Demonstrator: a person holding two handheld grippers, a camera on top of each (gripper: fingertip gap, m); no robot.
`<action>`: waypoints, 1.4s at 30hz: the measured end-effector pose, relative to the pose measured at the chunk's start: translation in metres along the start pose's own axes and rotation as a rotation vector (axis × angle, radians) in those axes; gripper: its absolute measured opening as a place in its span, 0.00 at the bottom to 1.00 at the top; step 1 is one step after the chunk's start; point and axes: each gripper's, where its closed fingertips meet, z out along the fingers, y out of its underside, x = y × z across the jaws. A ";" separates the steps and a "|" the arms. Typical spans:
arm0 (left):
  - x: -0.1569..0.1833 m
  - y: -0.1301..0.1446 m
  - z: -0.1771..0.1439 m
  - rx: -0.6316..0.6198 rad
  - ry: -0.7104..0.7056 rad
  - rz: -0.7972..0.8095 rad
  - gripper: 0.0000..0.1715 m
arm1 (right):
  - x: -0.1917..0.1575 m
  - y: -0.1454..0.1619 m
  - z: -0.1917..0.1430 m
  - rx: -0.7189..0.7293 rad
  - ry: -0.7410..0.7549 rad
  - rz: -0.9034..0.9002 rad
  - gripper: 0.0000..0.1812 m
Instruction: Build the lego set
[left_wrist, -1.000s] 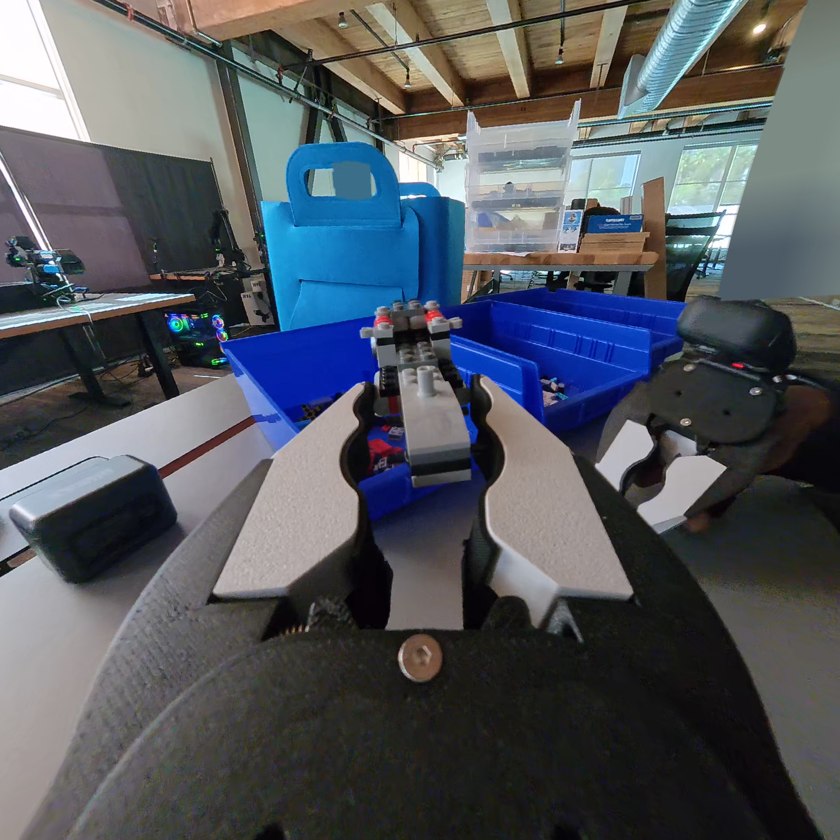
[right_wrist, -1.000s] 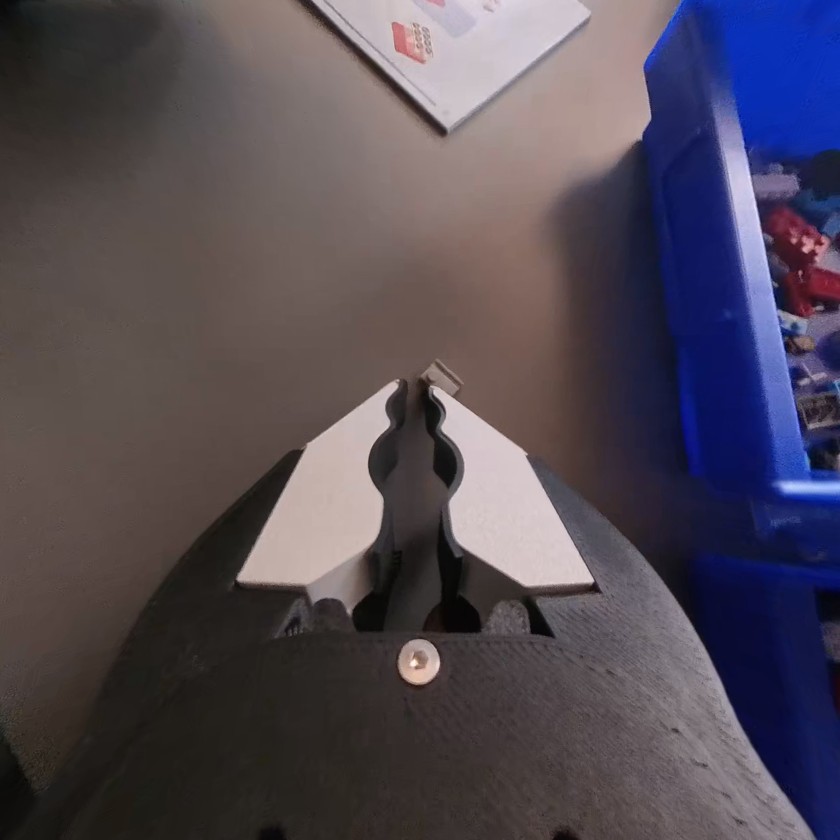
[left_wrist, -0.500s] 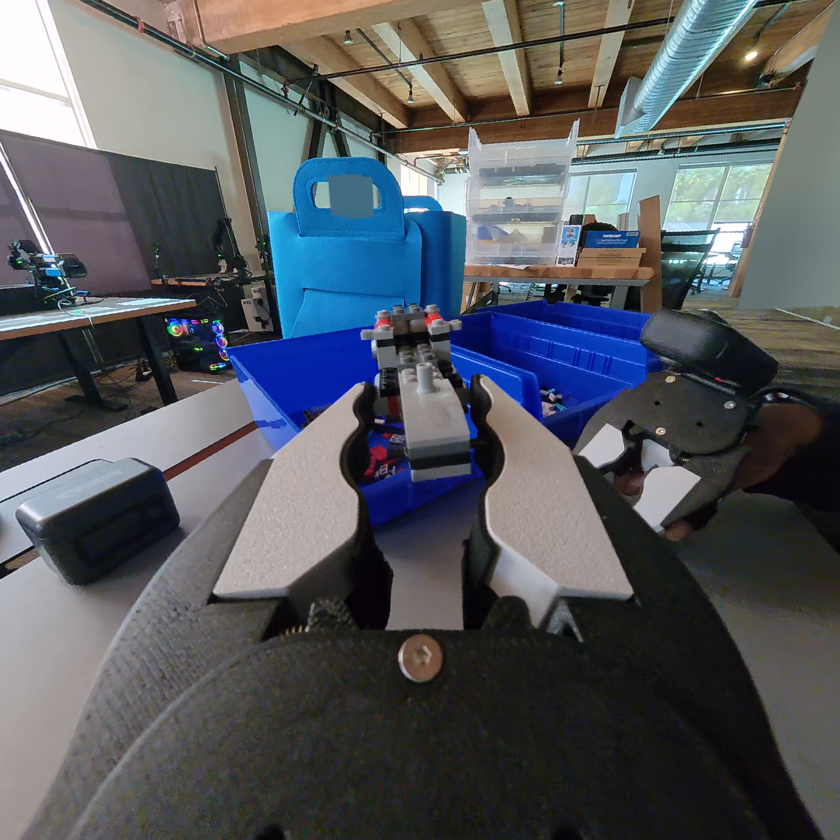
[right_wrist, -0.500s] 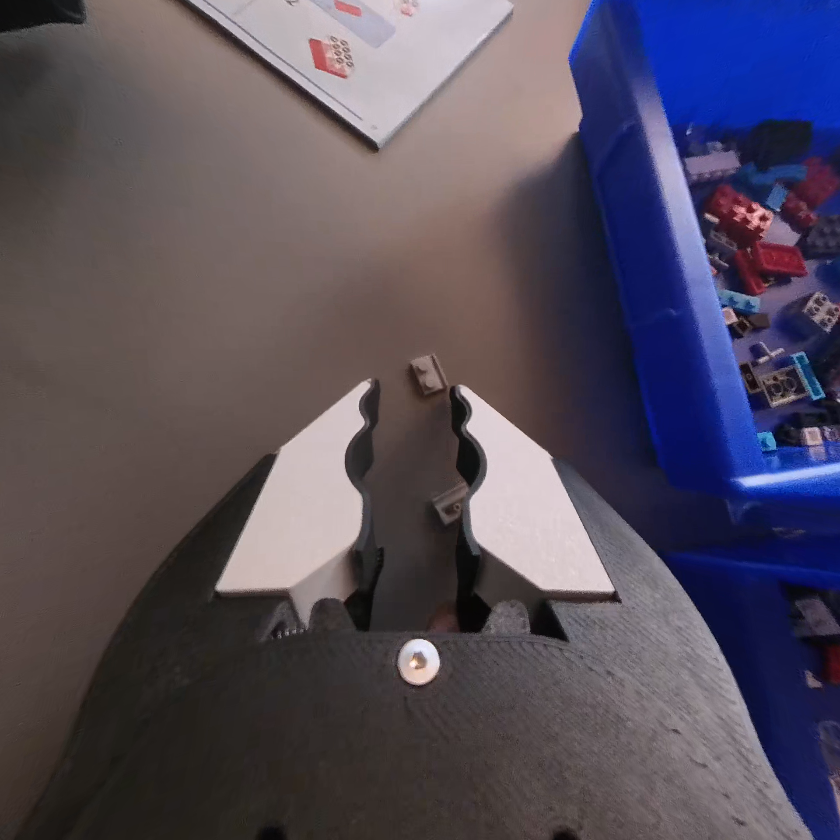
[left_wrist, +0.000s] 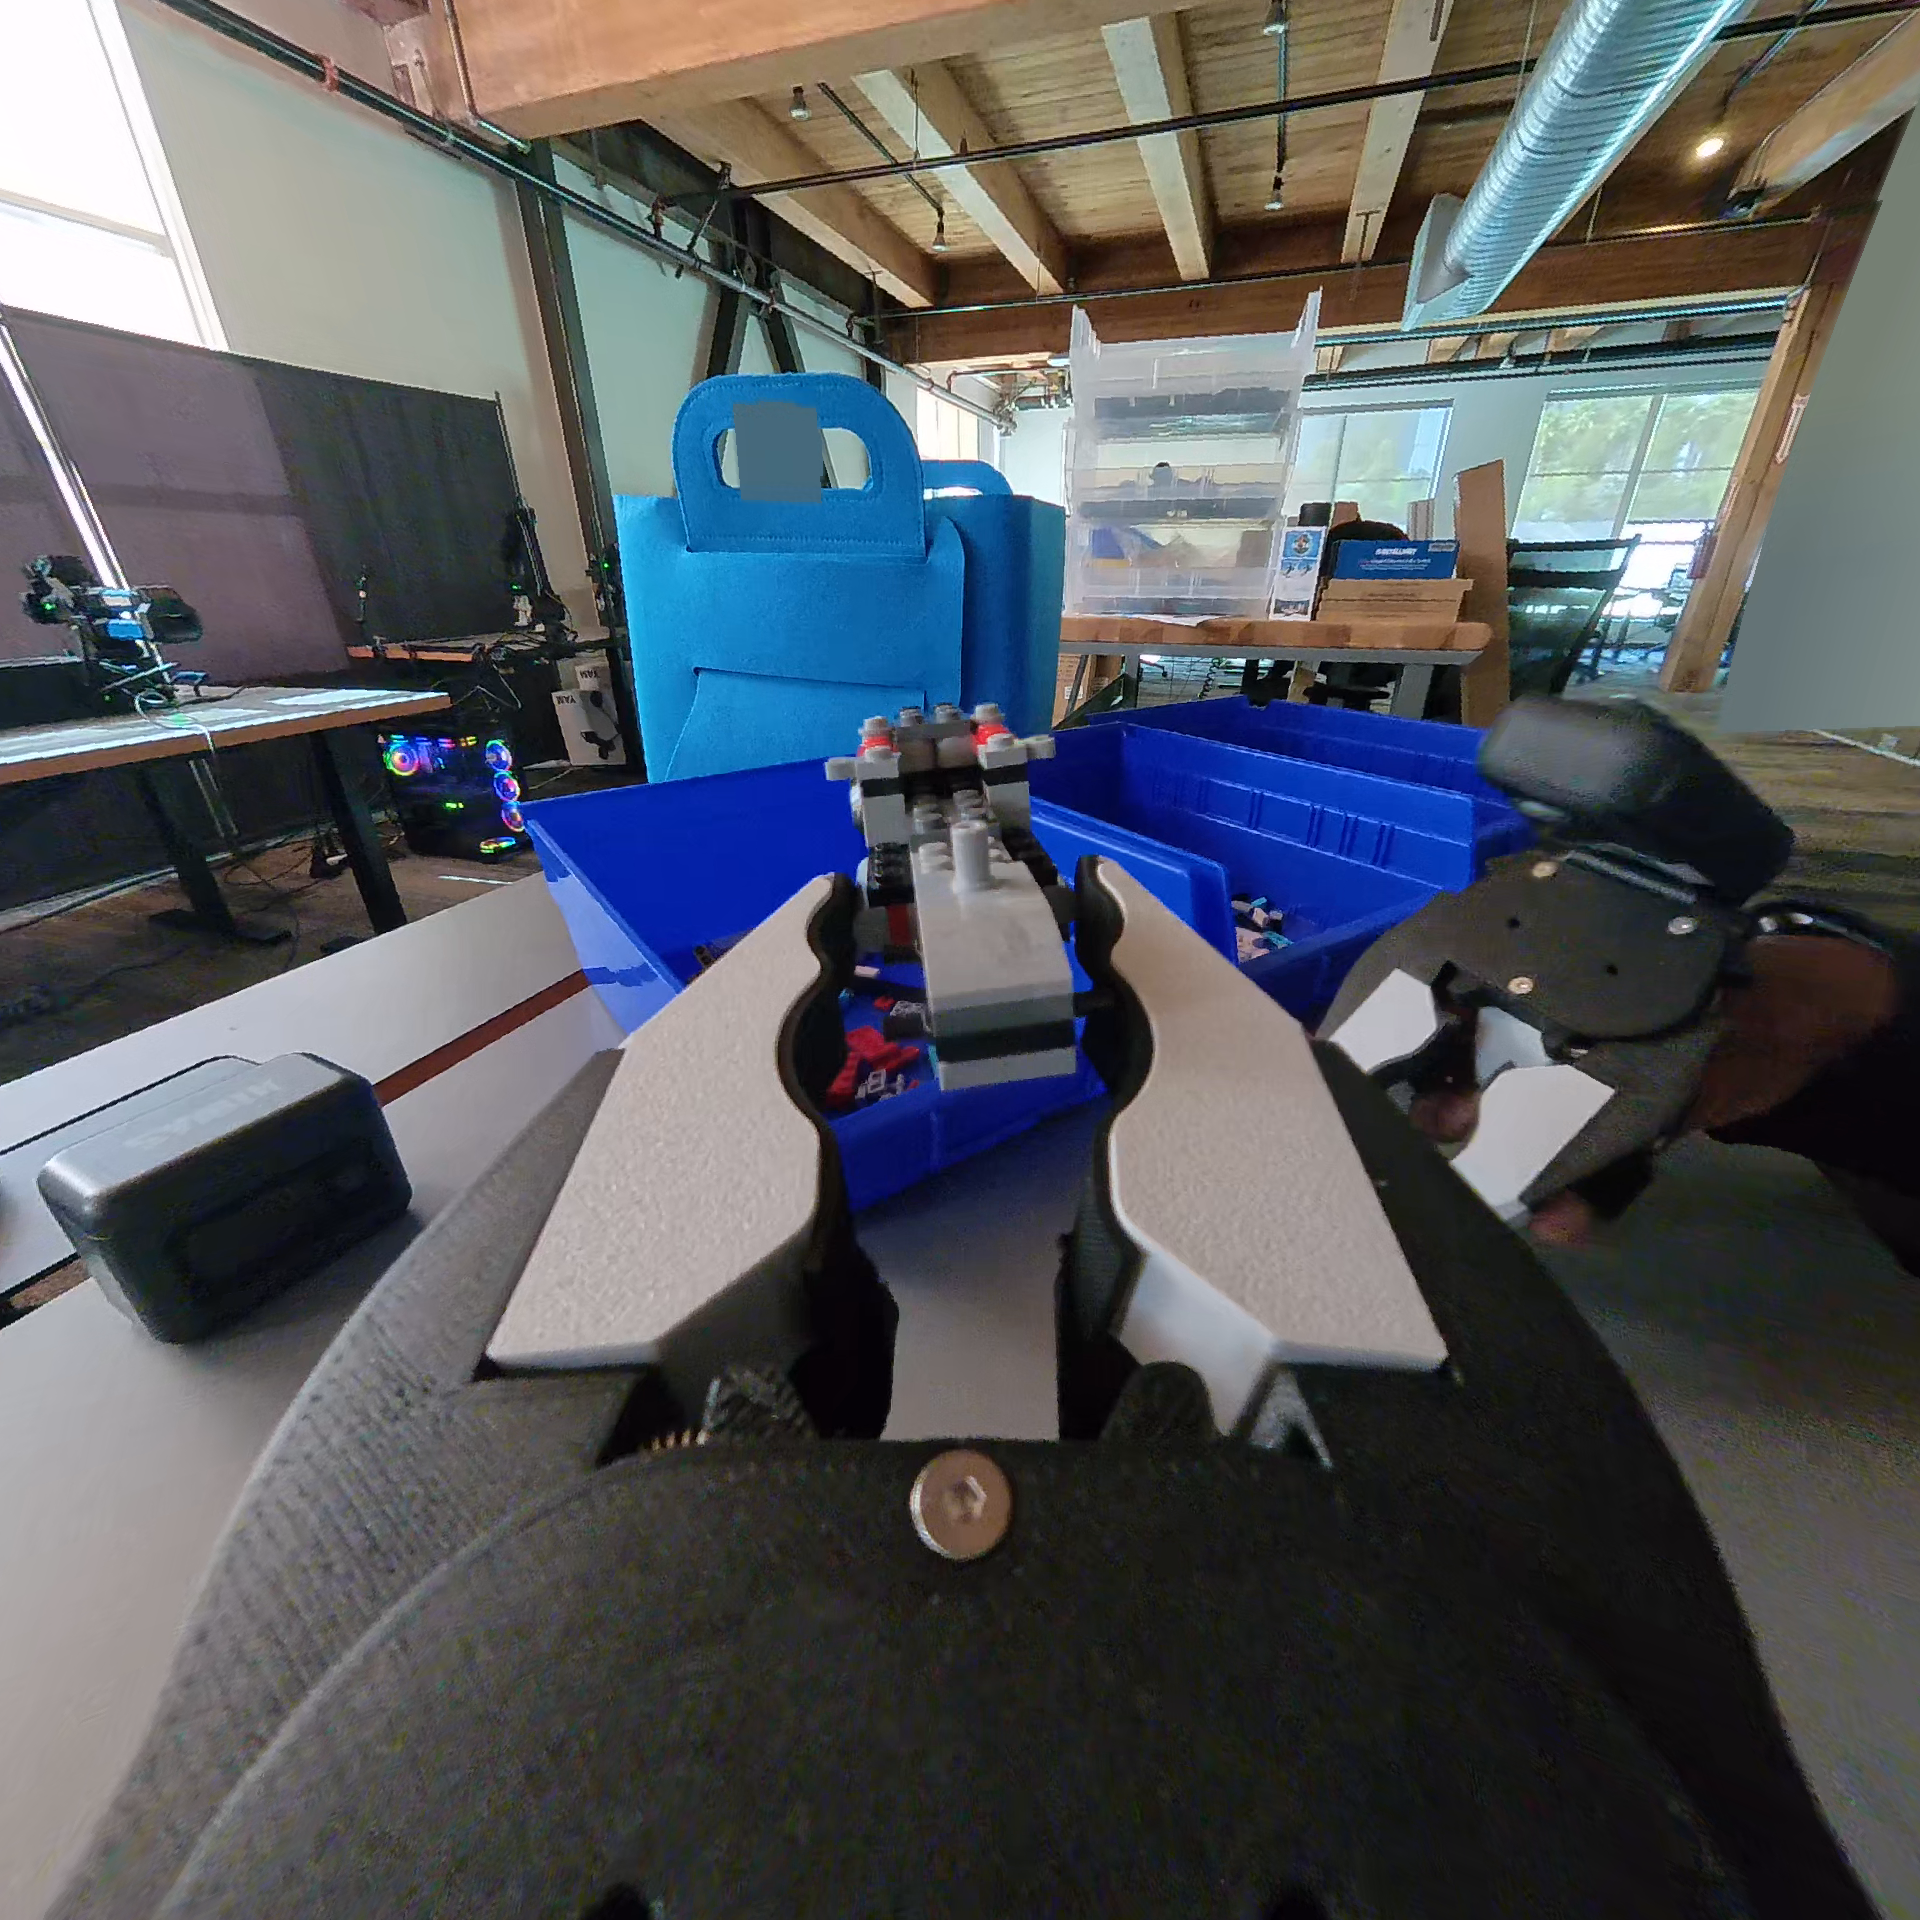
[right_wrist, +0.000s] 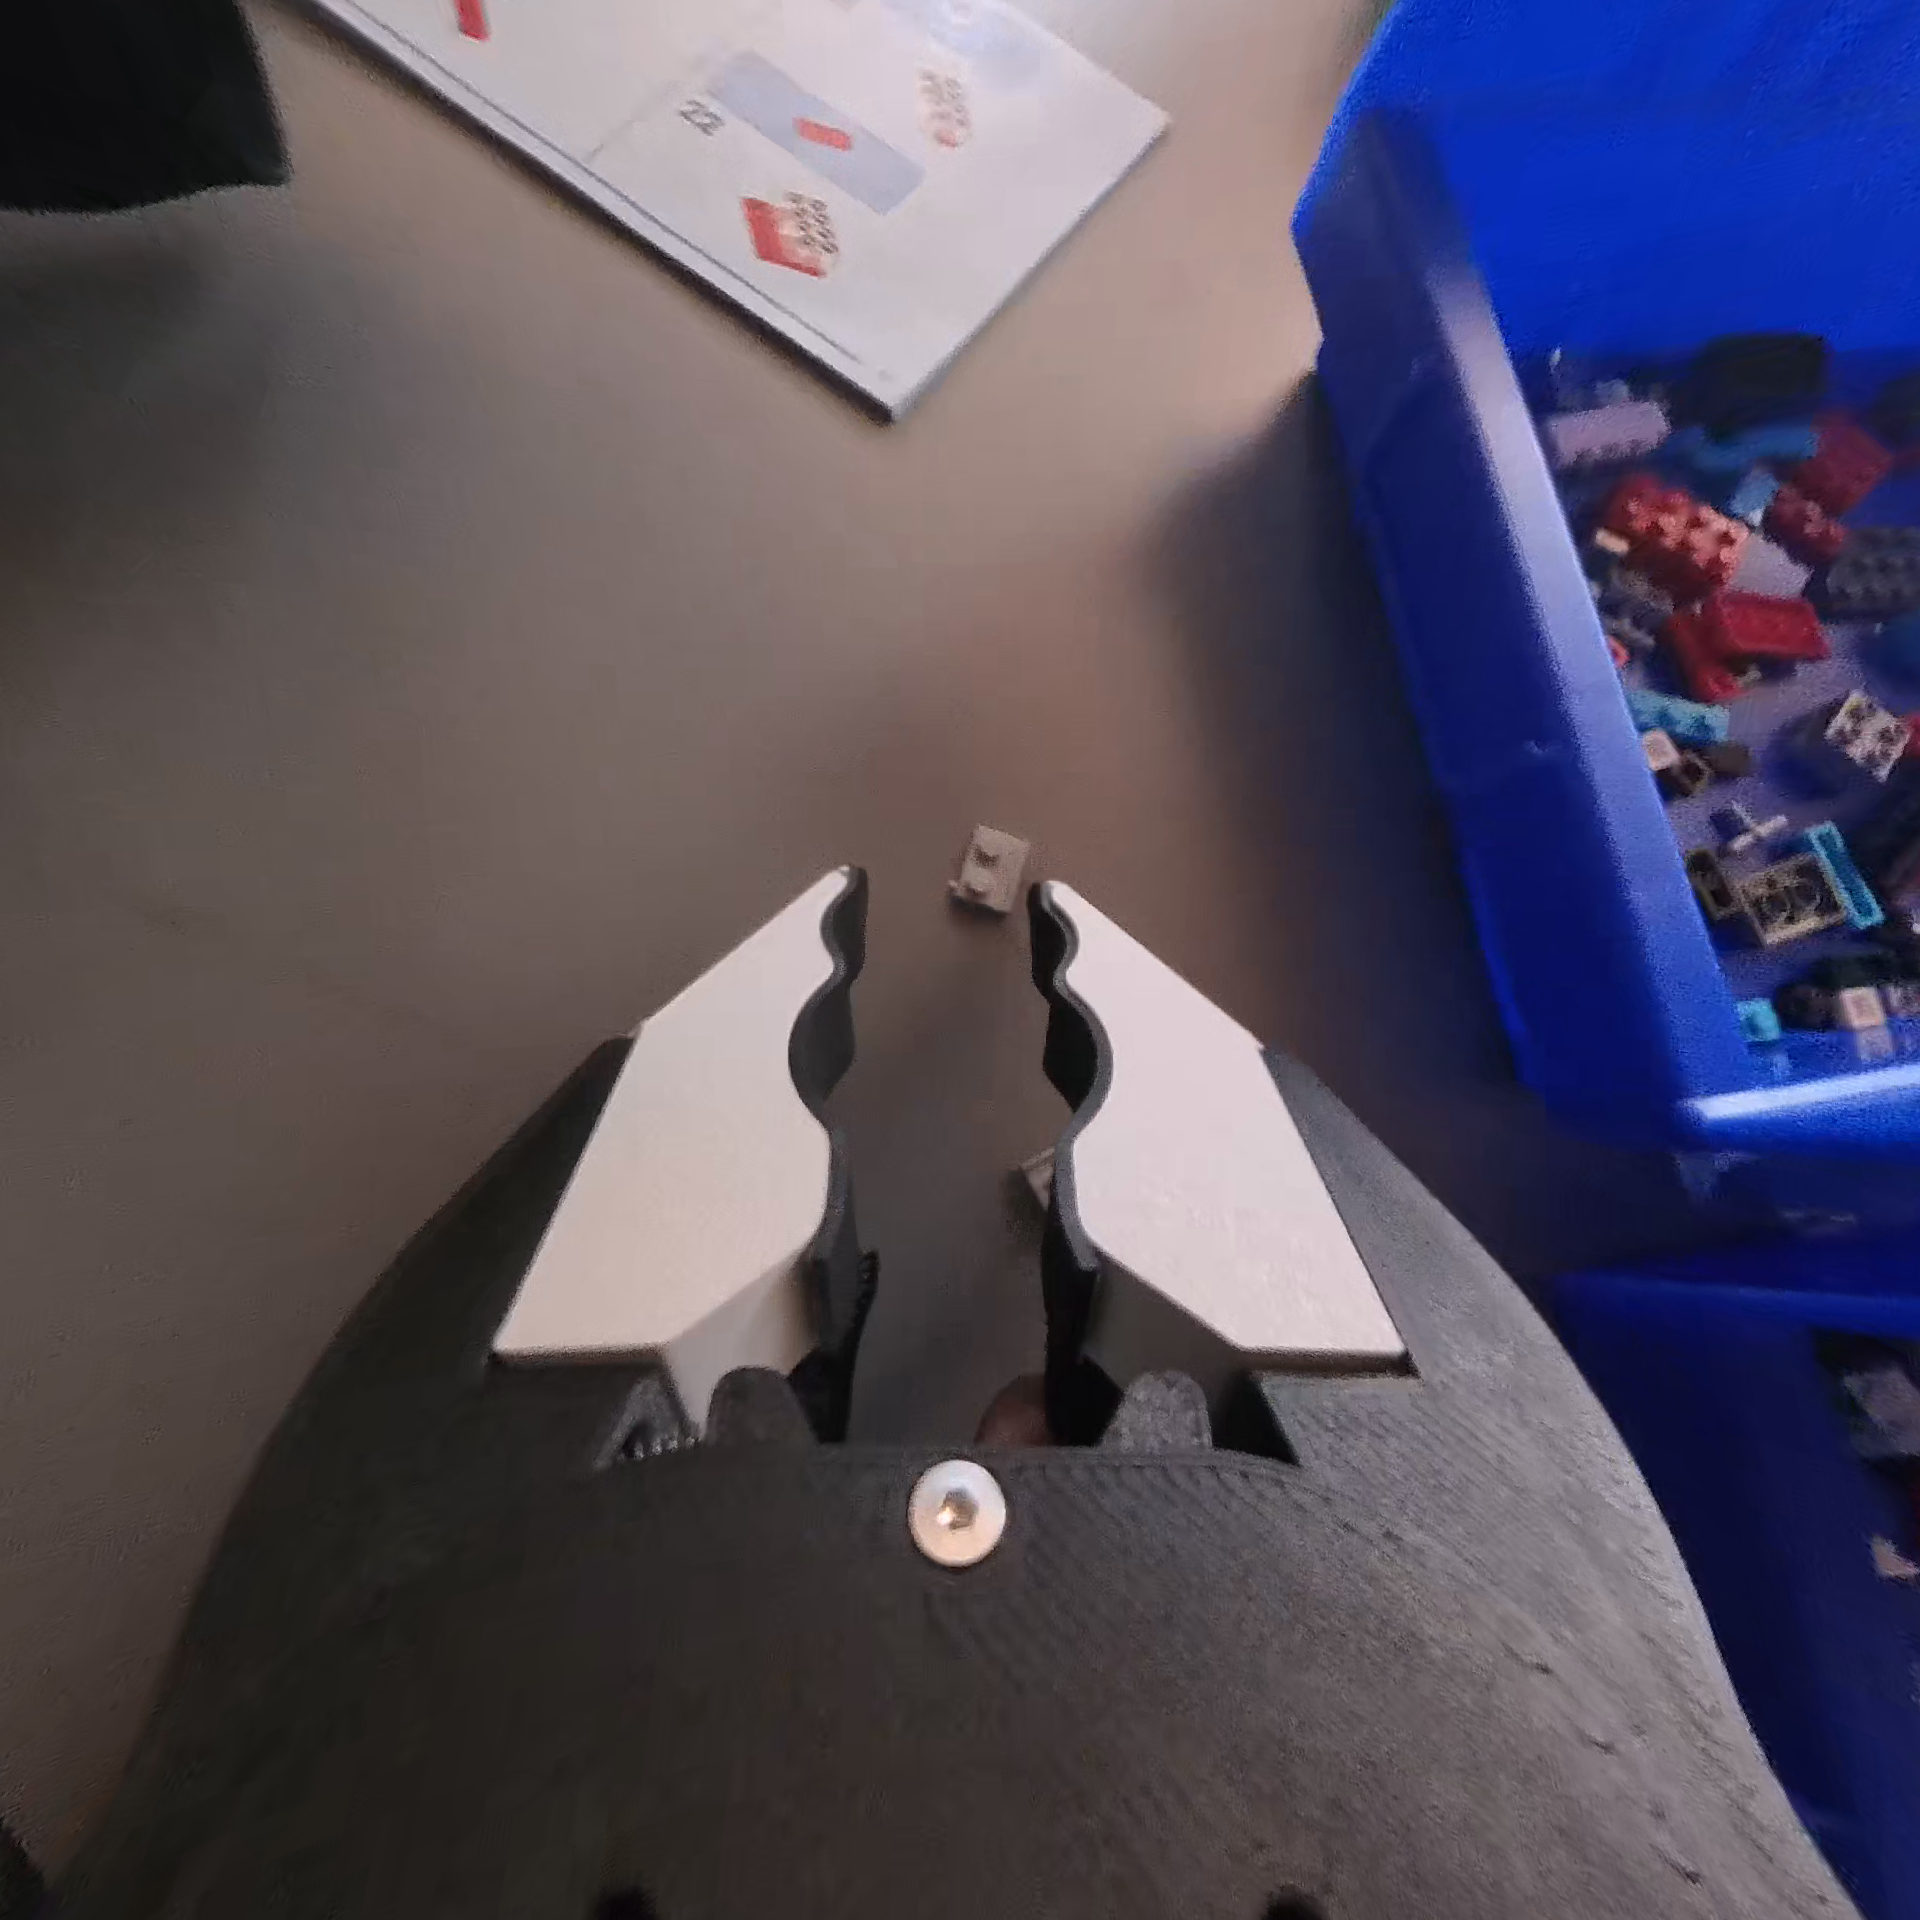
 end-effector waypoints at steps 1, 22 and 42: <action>0.000 -0.001 0.000 0.001 0.001 0.000 0.25 | 0.002 0.003 0.002 -0.017 0.002 0.011 0.18; 0.000 -0.004 -0.001 0.011 -0.004 0.012 0.25 | -0.002 -0.003 0.013 -0.017 -0.108 -0.067 0.18; -0.011 0.029 0.013 -0.103 -0.167 0.029 0.25 | 0.032 -0.125 -0.045 0.292 -0.082 0.125 0.09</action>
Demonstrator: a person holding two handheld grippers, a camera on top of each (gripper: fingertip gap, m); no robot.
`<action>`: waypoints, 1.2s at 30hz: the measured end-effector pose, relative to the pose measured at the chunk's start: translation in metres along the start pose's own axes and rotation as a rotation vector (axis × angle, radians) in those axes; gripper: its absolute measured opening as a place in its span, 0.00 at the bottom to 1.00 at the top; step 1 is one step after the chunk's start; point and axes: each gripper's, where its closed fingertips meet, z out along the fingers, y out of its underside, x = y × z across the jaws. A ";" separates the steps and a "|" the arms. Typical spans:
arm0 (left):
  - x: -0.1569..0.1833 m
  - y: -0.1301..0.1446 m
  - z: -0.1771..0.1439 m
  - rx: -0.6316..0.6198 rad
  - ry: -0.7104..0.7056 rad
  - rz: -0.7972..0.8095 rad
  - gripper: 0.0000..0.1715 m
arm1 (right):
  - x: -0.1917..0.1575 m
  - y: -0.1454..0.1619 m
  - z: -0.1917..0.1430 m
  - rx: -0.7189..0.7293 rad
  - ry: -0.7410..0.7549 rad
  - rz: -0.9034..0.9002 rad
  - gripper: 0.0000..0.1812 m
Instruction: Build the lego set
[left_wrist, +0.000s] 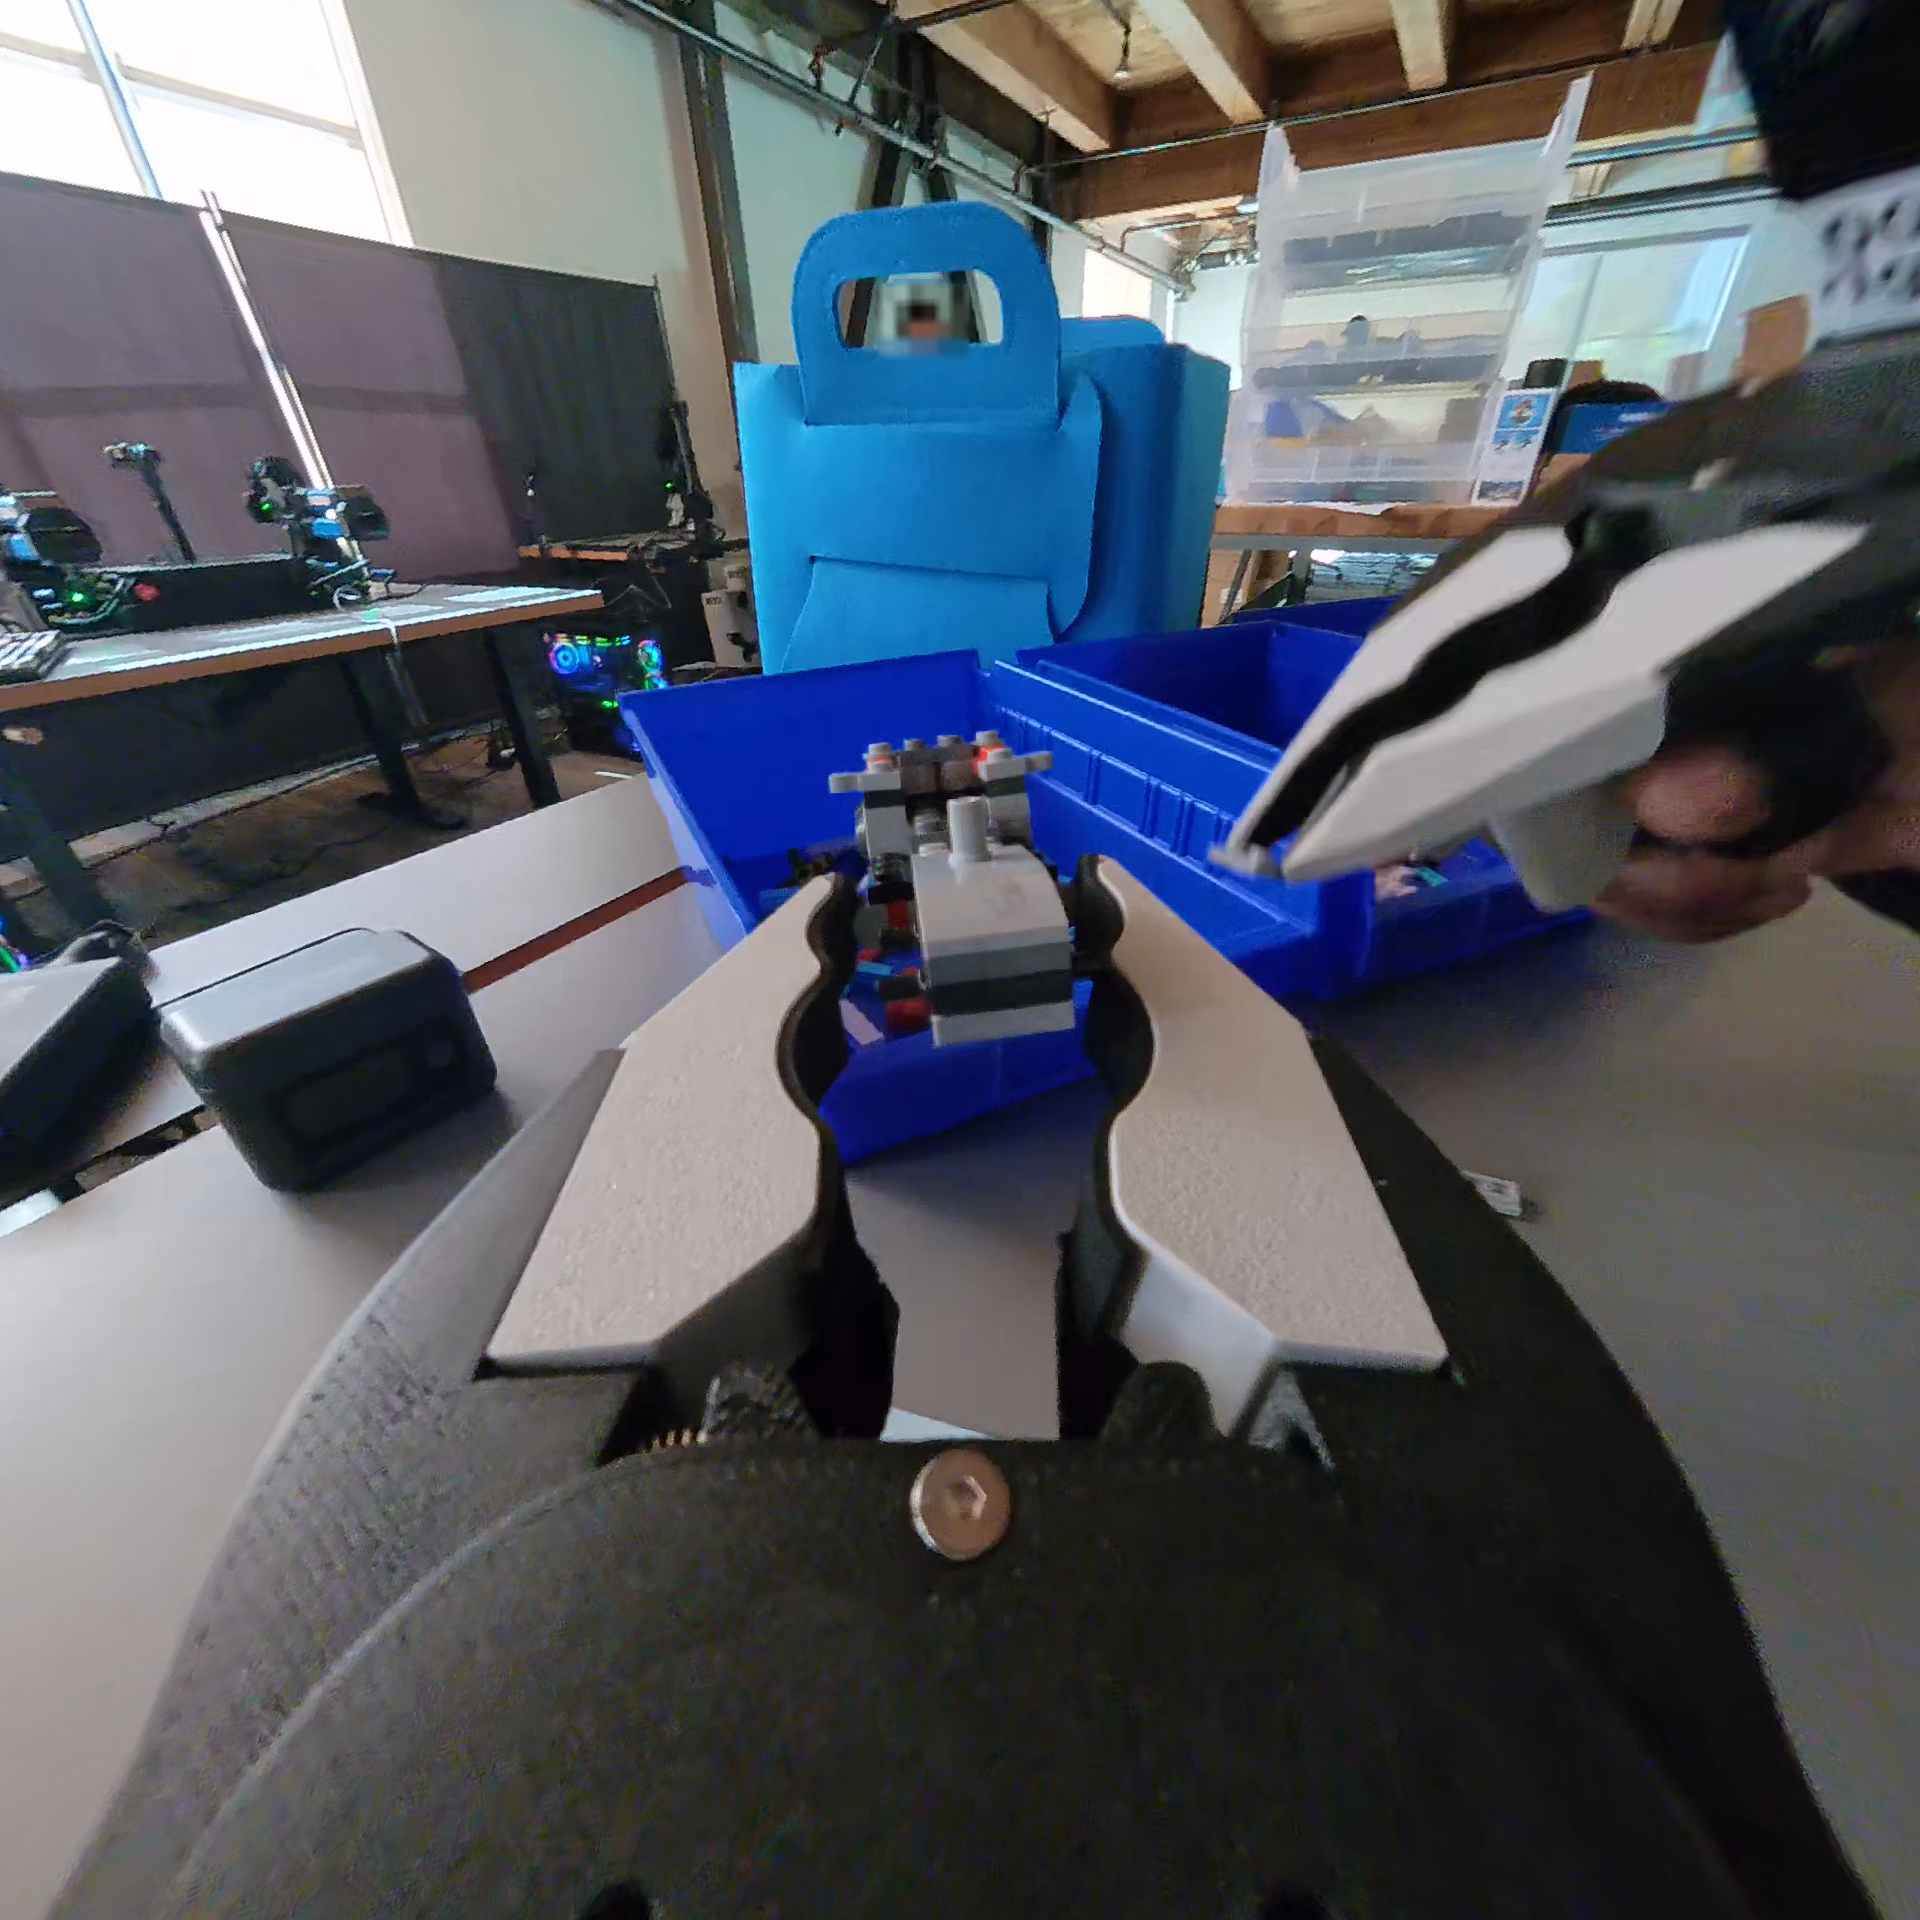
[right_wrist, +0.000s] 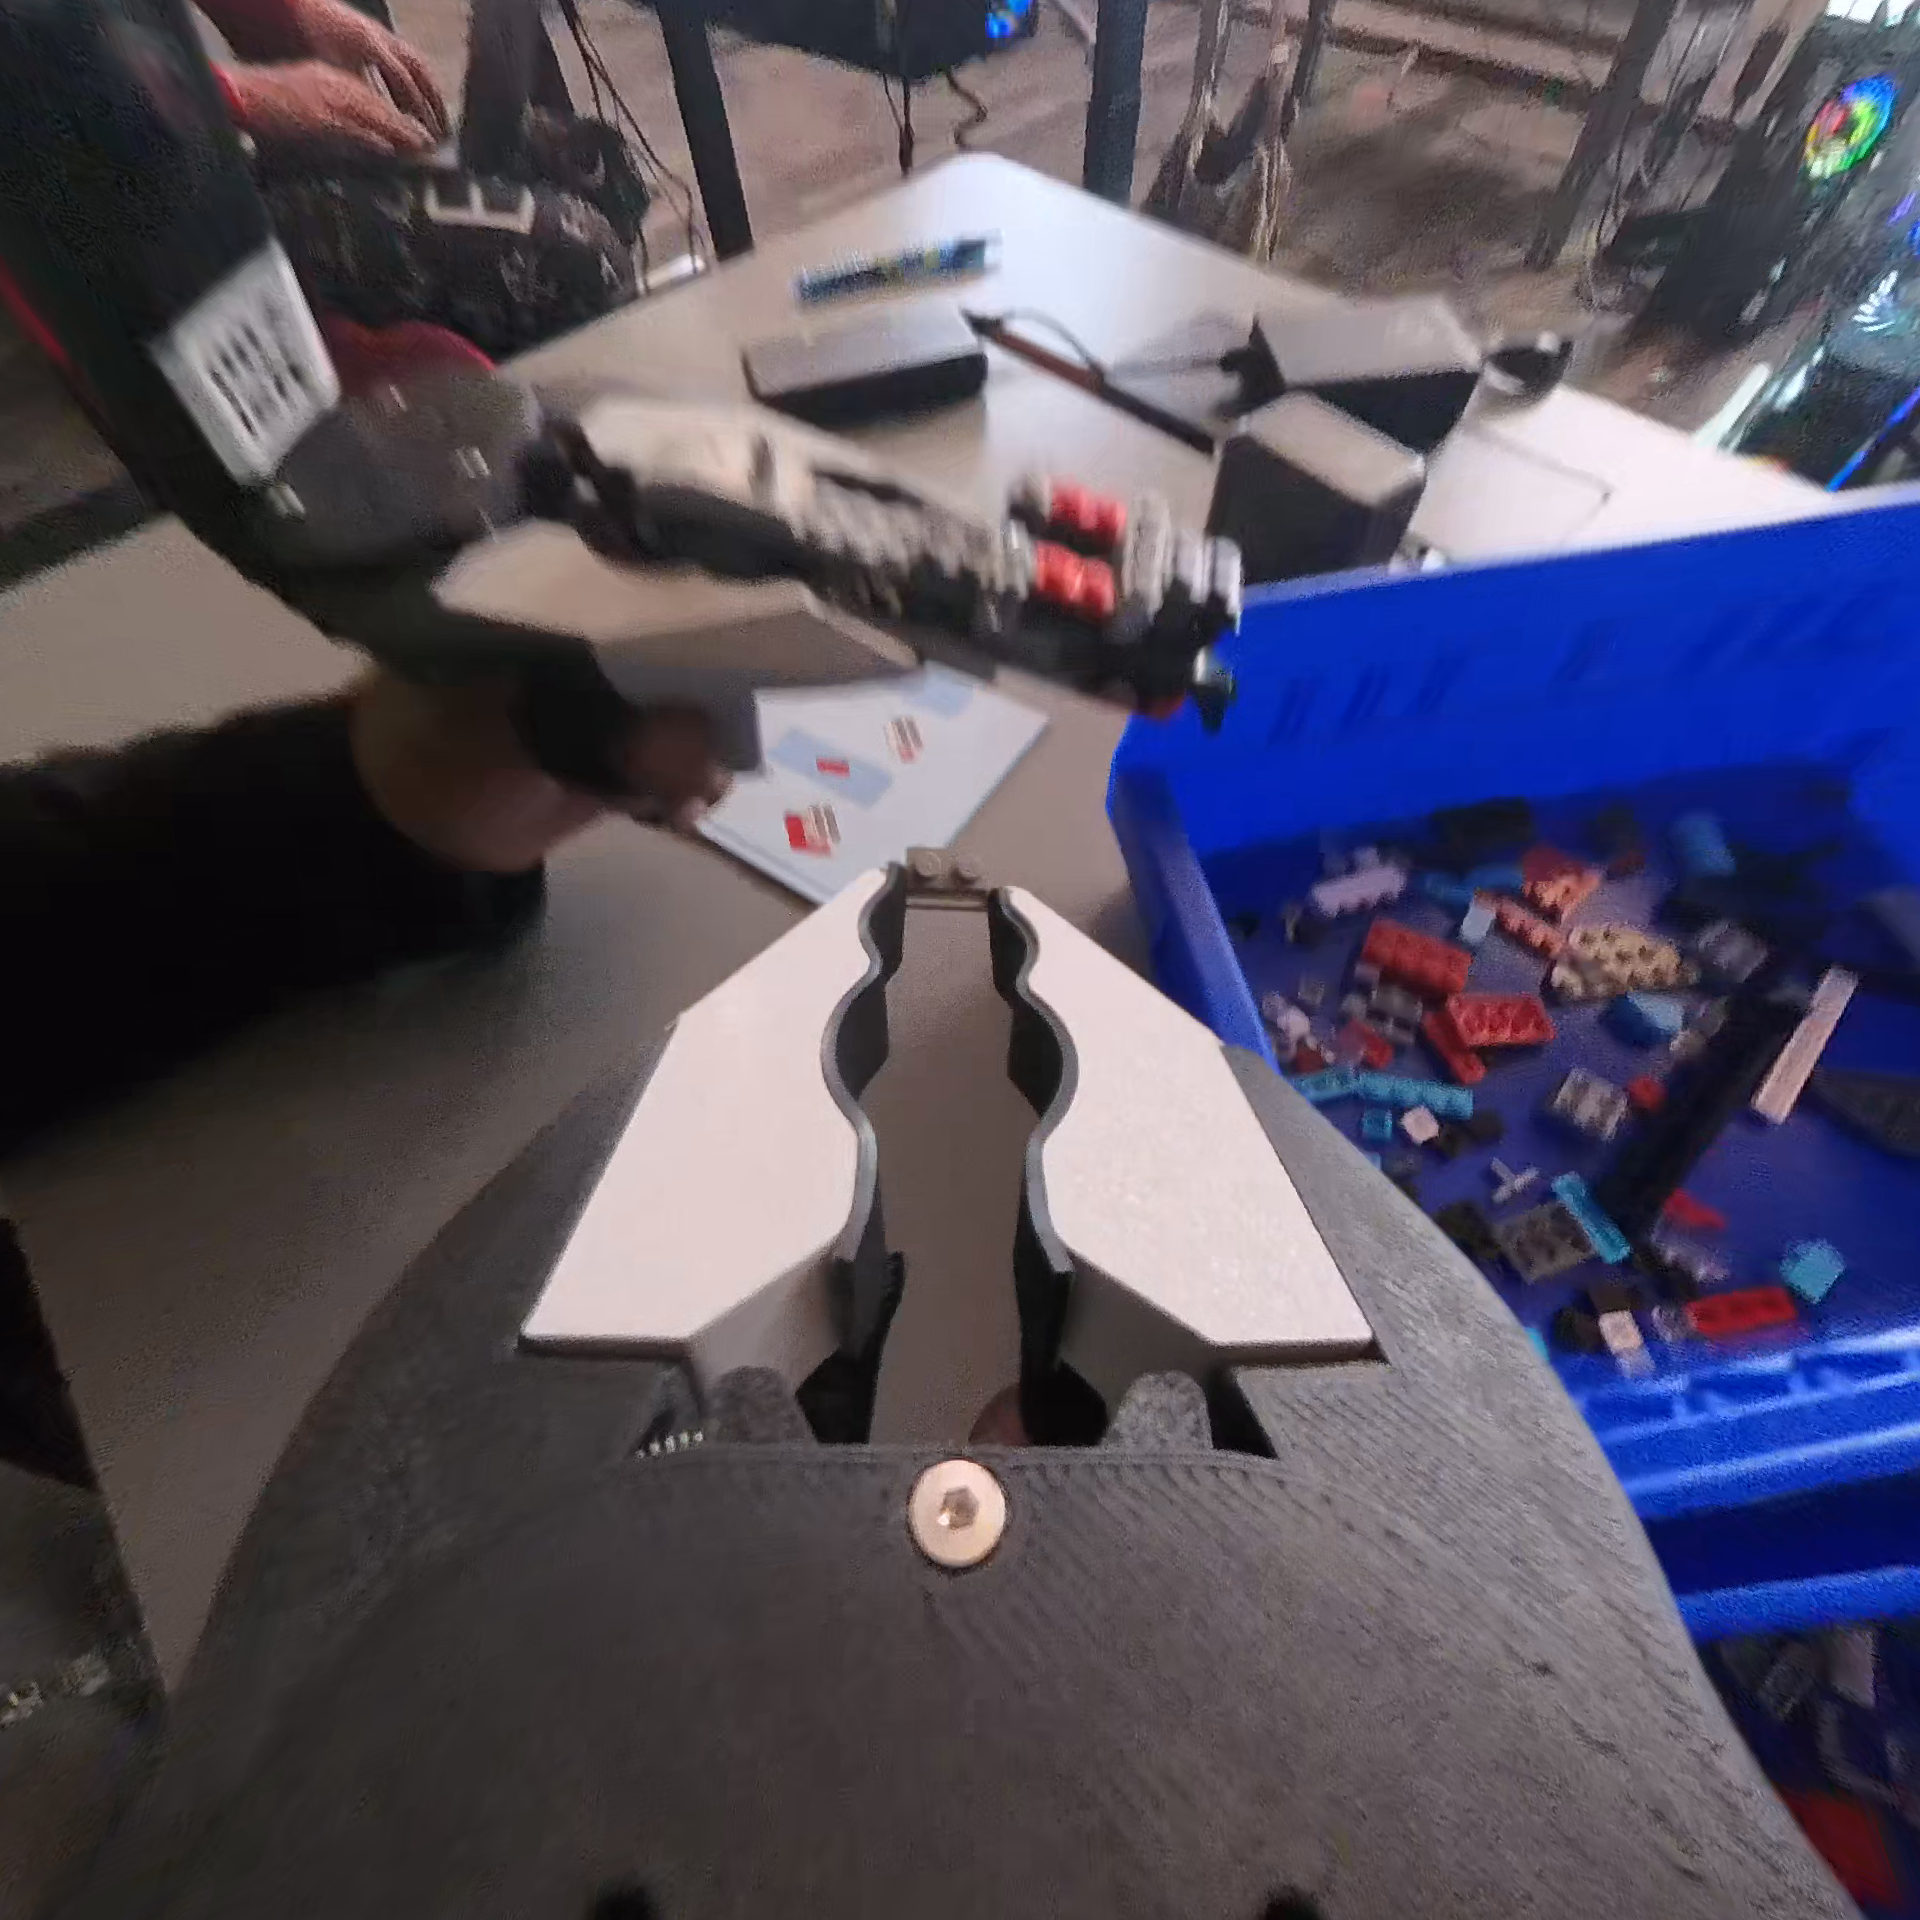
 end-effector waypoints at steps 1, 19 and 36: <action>0.000 0.001 0.001 -0.002 -0.008 -0.008 0.25 | -0.002 -0.011 0.001 0.010 -0.006 -0.003 0.09; 0.001 -0.003 0.000 0.040 -0.064 0.030 0.25 | -0.003 -0.039 0.031 -0.016 -0.014 0.059 0.09; 0.003 -0.006 -0.001 0.080 -0.060 0.003 0.25 | -0.009 -0.038 0.029 -0.008 -0.032 0.066 0.09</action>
